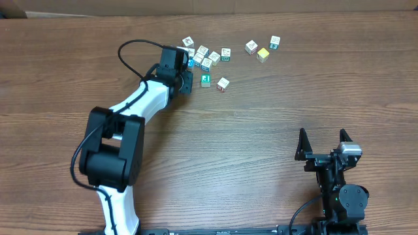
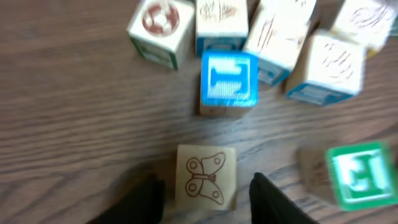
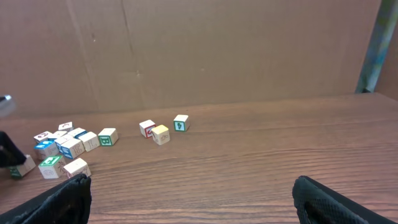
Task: Form a horizontal line
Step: 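Close the left gripper on the butterfly block and lift it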
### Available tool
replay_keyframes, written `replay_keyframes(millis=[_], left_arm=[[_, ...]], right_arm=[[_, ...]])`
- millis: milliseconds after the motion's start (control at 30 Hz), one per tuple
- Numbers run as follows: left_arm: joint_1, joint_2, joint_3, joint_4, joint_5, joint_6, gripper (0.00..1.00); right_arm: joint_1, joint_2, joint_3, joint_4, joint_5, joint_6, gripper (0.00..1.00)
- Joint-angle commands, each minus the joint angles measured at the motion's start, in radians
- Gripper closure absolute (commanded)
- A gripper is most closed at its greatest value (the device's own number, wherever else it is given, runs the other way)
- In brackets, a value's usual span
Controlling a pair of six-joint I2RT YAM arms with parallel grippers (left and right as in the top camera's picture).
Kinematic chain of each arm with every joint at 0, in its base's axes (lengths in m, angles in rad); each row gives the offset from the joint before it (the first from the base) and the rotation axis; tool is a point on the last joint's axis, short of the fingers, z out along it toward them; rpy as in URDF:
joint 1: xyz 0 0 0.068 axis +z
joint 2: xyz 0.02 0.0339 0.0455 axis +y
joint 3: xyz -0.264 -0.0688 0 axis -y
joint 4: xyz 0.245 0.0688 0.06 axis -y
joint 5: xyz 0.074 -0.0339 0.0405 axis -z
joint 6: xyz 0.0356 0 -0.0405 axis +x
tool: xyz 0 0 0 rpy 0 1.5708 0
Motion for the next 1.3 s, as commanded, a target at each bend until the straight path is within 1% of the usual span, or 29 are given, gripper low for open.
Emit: replay_keyframes(millis=[0,167,367,533,700,833,900,1133,1267], left_arm=[[-0.001,-0.043,0.004,0.005,-0.002,-0.035,0.45],[0.0,-0.029,0.004,0.015,-0.002,-0.035,0.43],[0.0,-0.005,0.003,0.034,-0.002,-0.037,0.44],[0.0,0.042,0.003,0.078,-0.002,-0.047,0.46],[0.0,0.06,0.003,0.09,-0.002,-0.047,0.55],[0.0,0.061,0.003,0.09,-0.002,-0.047,0.56],[0.0,0.061,0.003,0.09,-0.002,-0.047,0.58],[0.0,0.061,0.003,0.094,-0.003,-0.046,0.57],[0.0,0.068,0.003,0.099,-0.002,-0.046,0.59]], right_arm=[[0.005,-0.01,-0.011,0.002,-0.004,-0.004,0.0],[0.005,-0.01,-0.011,0.002,-0.004,-0.004,0.0],[0.005,-0.01,-0.011,0.002,-0.004,-0.004,0.0],[0.005,-0.01,-0.011,0.002,-0.004,-0.004,0.0],[0.005,-0.01,-0.011,0.002,-0.004,-0.004,0.0],[0.005,-0.01,-0.011,0.002,-0.004,-0.004,0.0],[0.005,-0.01,-0.011,0.002,-0.004,-0.004,0.0],[0.005,-0.01,-0.011,0.002,-0.004,-0.004,0.0],[0.005,-0.01,-0.011,0.002,-0.004,-0.004,0.0]])
